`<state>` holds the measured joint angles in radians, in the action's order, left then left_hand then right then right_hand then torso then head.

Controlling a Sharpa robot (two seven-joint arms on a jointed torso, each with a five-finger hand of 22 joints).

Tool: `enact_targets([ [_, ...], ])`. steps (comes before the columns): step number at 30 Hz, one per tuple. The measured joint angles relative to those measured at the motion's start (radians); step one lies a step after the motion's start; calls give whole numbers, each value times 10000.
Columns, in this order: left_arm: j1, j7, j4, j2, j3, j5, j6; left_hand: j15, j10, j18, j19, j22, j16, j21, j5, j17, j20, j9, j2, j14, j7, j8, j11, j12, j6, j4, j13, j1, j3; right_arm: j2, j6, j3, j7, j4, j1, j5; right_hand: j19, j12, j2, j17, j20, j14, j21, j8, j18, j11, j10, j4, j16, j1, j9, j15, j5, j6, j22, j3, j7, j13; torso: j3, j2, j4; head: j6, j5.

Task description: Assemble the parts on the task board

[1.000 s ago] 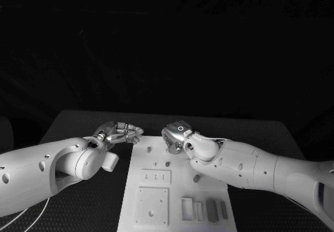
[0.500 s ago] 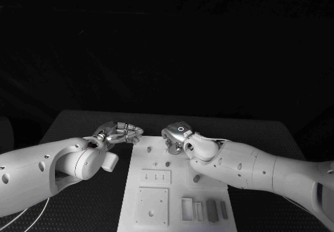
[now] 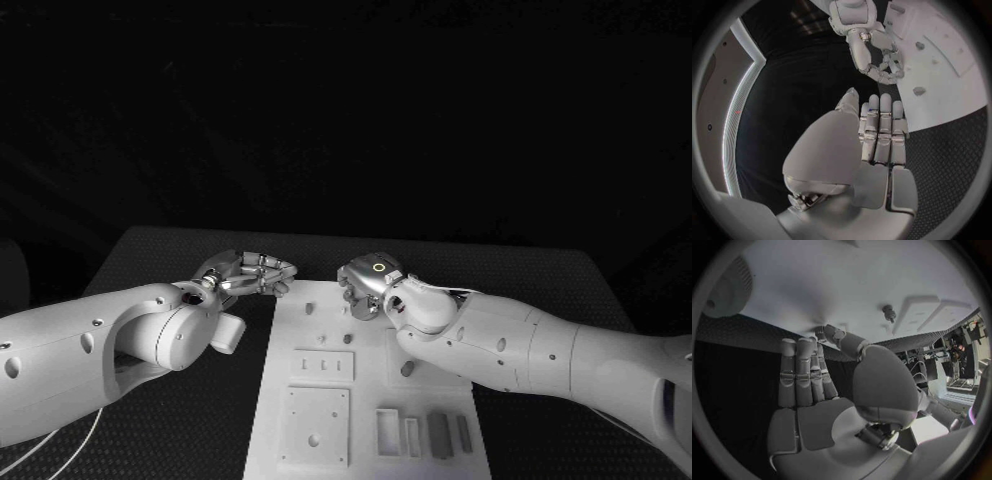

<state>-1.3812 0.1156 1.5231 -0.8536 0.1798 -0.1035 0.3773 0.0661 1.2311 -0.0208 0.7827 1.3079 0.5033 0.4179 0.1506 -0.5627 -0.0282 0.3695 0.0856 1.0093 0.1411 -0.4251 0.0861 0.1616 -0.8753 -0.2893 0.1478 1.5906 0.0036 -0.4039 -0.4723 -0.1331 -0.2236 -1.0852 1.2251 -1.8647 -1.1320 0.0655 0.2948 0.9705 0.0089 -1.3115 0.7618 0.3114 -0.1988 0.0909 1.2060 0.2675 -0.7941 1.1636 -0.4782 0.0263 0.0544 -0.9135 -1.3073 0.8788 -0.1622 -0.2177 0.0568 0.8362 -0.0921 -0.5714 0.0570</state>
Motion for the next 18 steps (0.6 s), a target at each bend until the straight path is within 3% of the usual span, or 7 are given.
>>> enact_targets([
  [9, 0, 0, -9, -28, 0, 0, 0, 0, 0, 0, 0, -1, -40, 0, 0, -10, 0, 9, 0, 0, 0, 38, 0, 0, 0, 0, 9, 0, 0, -433, -314, 32, 12, -425, 18, 132, 1, 0, 39, 1, 1, 1, 0, 0, -1, 0, 0, -27, 0, -39, -1, 1, 0, 1, 0, -27, 1, 12, -6, -1, 9, 35, 13],
  [12, -1, 0, -9, -54, 0, 0, 0, 0, 0, -1, 0, -2, -40, 0, 0, -10, 0, 9, 0, 0, 0, 39, 0, 0, 0, 0, 8, 0, 0, -749, -425, 221, 34, -765, 64, 334, 2, 0, 46, 1, 2, 1, -1, 1, -1, 0, 1, -69, 0, -138, -1, 1, 0, 16, 0, -69, 16, 28, -6, -2, 15, 69, 14],
  [15, -1, 0, 6, -87, -2, 0, 0, 0, 0, -1, 0, -2, -39, 0, 0, -9, 0, 9, 0, 0, 0, 38, 0, 0, 0, 0, 8, 0, 0, -1116, -469, 307, 69, -1178, 256, 669, 1, 0, 35, 1, 3, 1, 8, 1, -1, -2, 2, -125, -56, -333, -9, 1, 0, 16, -3, -181, 17, 28, -6, -2, 16, 124, 14],
  [18, -2, 0, 27, -119, -1, 0, 0, 0, 0, 0, 0, -2, -39, 0, 0, -9, 0, 9, 0, 0, 0, 38, 0, 0, 0, 0, 8, 0, -1, -1575, -404, 379, 108, -1561, 490, 1076, 0, 201, 54, 16, 4, 11, 126, 49, -2, -130, 313, -137, -116, -617, -40, 12, 0, -35, -1, -447, 66, -42, -6, -2, 23, 201, 39],
])
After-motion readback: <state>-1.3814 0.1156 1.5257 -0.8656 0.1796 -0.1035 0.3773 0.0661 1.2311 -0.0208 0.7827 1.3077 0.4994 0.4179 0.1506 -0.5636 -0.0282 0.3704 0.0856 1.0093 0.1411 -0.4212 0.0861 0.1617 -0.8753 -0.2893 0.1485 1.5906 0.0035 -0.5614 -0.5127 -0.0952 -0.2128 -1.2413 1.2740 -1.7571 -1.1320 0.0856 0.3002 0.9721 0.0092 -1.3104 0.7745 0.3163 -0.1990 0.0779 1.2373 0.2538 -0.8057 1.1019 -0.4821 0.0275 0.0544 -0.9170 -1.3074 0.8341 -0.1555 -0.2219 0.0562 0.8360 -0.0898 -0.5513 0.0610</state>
